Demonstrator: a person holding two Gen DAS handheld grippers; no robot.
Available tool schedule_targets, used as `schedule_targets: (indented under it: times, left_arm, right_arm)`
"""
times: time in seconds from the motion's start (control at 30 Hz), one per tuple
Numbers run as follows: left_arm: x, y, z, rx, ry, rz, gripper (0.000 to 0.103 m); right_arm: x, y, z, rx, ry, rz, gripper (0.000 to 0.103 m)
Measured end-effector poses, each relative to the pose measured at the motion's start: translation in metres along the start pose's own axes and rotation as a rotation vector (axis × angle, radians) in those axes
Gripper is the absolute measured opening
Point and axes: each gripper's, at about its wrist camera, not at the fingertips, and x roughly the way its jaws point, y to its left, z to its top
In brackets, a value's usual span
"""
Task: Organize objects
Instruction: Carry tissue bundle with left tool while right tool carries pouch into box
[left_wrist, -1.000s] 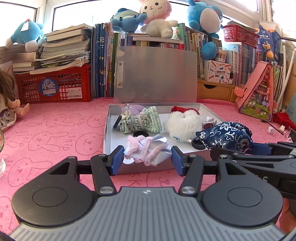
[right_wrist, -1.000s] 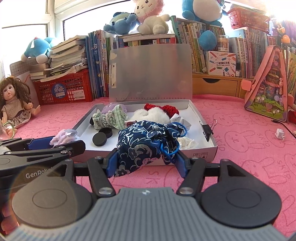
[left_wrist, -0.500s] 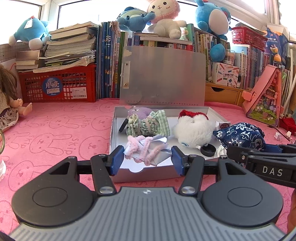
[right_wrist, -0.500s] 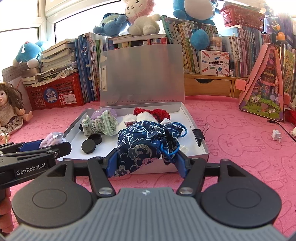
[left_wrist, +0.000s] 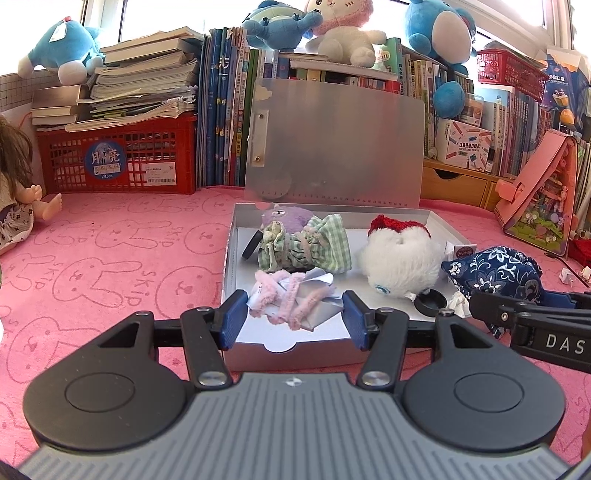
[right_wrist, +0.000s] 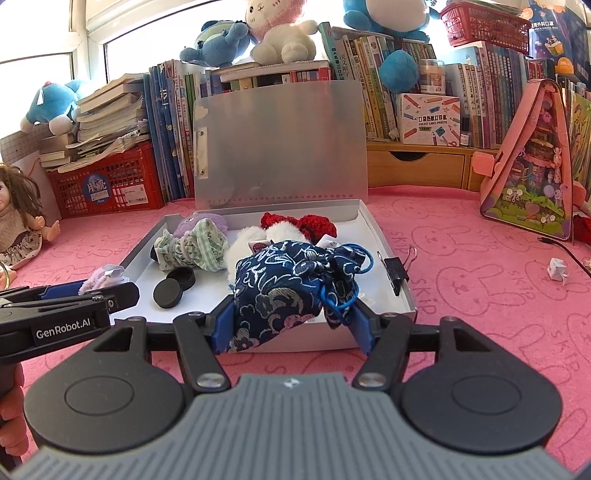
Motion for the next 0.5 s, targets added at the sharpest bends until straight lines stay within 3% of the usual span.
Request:
schedule_targets:
  times: [0.5]
  left_arm:
    - [0.025,0.004,0.000,-0.002,0.019,0.030,0.062]
  right_arm:
    - [0.020,0.003,0.001,0.002,0.014,0.023,0.066]
